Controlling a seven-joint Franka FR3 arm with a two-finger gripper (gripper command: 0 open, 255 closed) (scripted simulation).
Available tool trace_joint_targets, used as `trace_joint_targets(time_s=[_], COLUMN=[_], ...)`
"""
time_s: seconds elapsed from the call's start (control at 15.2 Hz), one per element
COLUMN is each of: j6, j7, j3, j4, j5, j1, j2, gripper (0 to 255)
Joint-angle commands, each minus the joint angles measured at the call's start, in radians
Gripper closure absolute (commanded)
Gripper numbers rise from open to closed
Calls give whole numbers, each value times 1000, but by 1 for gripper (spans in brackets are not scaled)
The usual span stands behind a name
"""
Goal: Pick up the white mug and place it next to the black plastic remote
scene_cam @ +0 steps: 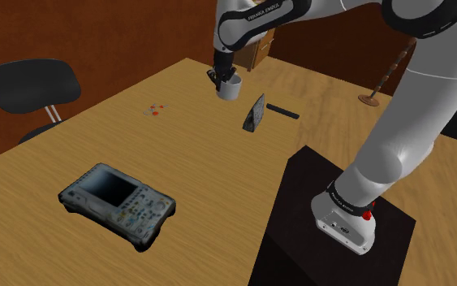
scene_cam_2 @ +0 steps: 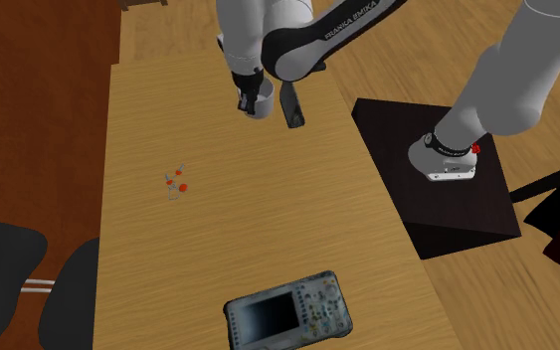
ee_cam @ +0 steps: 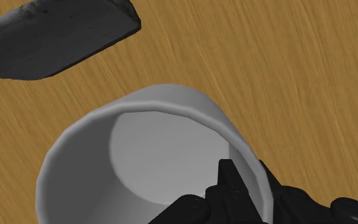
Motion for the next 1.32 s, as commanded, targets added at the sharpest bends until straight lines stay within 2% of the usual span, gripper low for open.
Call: trace_joint_targets(time_s=[0.0,0.66,1.25], j6=[3,-11,-67], j7=[-47,-273,-459], j3=[-15,-89,-142], j4=[6,94,282], j5=[4,27,46], j1=[-28,-165,-279], j2=[6,65,189], gripper=[255,255,255])
